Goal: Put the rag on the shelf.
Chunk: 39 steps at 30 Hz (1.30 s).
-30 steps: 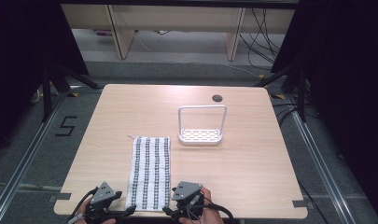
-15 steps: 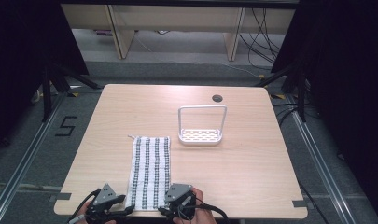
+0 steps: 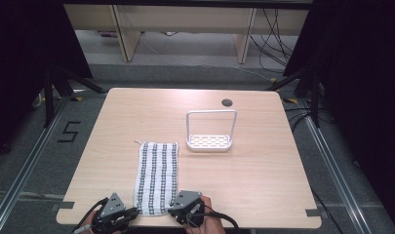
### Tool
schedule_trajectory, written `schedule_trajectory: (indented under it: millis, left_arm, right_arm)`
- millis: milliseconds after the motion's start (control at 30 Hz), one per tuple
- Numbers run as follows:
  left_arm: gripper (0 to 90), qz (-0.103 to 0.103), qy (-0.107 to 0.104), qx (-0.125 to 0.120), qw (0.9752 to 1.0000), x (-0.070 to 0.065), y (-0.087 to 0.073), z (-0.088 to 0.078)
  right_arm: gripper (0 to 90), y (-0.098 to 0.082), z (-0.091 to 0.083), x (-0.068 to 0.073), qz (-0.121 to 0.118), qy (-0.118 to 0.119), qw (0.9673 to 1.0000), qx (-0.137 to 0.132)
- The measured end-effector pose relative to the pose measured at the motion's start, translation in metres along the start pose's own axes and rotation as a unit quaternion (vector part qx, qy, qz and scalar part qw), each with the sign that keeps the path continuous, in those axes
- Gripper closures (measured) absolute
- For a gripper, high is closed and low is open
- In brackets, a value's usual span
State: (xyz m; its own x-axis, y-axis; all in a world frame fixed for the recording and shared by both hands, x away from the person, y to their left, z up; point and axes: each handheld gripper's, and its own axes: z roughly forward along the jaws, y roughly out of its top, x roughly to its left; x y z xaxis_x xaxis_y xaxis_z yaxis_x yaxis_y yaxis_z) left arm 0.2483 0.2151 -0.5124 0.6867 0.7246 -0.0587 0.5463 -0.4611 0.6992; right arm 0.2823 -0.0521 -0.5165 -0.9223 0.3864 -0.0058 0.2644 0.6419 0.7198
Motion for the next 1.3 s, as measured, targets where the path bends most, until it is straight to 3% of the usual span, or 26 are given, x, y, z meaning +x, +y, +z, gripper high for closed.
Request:
schedule_trajectory:
  millis: [33,133,267,300,367,467,533,600,633,667,700,767,833,900,933,967,1000,1100,1300]
  left_arm:
    - [84.8,0.011,-0.003,0.006,0.9999,0.001,0.000,-0.002]
    - [85.8,-0.001,0.001,-0.010,0.9999,0.000,0.001,-0.002]
    - [86.2,0.009,0.003,-0.024,0.9997,0.000,0.003,-0.005]
    - [86.2,0.001,0.004,-0.024,0.9997,-0.001,0.004,-0.006]
    - [86.2,0.007,-0.002,-0.025,0.9997,0.001,0.005,-0.005]
    - [86.2,-0.006,-0.010,-0.043,0.9990,-0.002,0.007,-0.004]
    - [86.2,0.001,-0.005,-0.033,0.9994,-0.001,0.009,-0.007]
    - [86.2,-0.004,-0.009,-0.045,0.9990,-0.003,0.011,-0.008]
    - [86.2,0.007,-0.008,-0.039,0.9992,-0.001,0.013,-0.009]
    - [86.2,-0.002,-0.008,-0.047,0.9989,-0.002,0.014,-0.009]
    - [86.2,0.004,-0.007,-0.047,0.9989,-0.002,0.016,-0.010]
    - [86.2,-0.013,-0.010,-0.063,0.9979,-0.004,0.019,-0.012]
    - [86.2,-0.002,-0.016,-0.065,0.9977,-0.002,0.023,-0.017]
    - [86.2,-0.009,-0.014,-0.077,0.9969,-0.004,0.028,-0.021]
    - [86.2,0.005,-0.015,-0.072,0.9973,-0.002,0.031,-0.025]
    - [86.2,-0.003,-0.016,-0.088,0.9960,-0.004,0.034,-0.026]
    - [86.2,-0.003,-0.016,-0.088,0.9960,-0.004,0.034,-0.026]
    - [86.2,0.021,-0.014,-0.094,0.9953,-0.005,0.053,-0.039]
    - [86.2,0.036,-0.024,-0.117,0.9922,-0.009,0.086,-0.054]
  right_arm:
    - [83.5,0.001,-0.002,0.001,0.002,0.006,0.9999,0.008]
    - [84.4,0.001,-0.002,0.002,0.006,0.008,0.9999,-0.002]
    - [84.7,0.003,-0.005,0.001,0.008,0.007,0.9999,-0.009]
    - [84.8,0.005,-0.008,-0.001,0.004,0.008,0.9999,-0.006]
    - [84.8,0.007,-0.011,-0.003,0.005,0.006,0.9999,-0.014]
    - [84.8,0.009,-0.015,-0.005,0.008,0.004,0.9998,-0.020]
    - [84.8,0.009,-0.017,-0.007,0.008,0.005,0.9997,-0.021]
    - [84.8,0.010,-0.019,-0.009,0.014,0.005,0.9996,-0.025]
    - [84.8,0.011,-0.021,-0.010,0.010,0.006,0.9997,-0.023]
    - [84.8,0.012,-0.023,-0.010,0.012,0.005,0.9996,-0.025]
    - [84.8,0.012,-0.024,-0.011,0.014,0.006,0.9995,-0.027]
    - [84.9,0.014,-0.028,-0.012,0.013,0.006,0.9994,-0.030]
    - [84.8,0.016,-0.032,-0.013,0.016,0.005,0.9992,-0.035]
    - [84.8,0.019,-0.038,-0.015,0.017,0.004,0.9990,-0.041]
    - [84.8,0.021,-0.041,-0.016,0.017,0.001,0.9987,-0.048]
    - [84.9,0.023,-0.045,-0.017,0.021,0.002,0.9984,-0.052]
    - [84.9,0.026,-0.048,-0.018,0.019,-0.002,0.9981,-0.058]
    - [85.0,0.033,-0.059,-0.022,0.013,-0.005,0.9973,-0.072]
    - [85.3,0.049,-0.088,-0.032,0.013,-0.028,0.9934,-0.110]
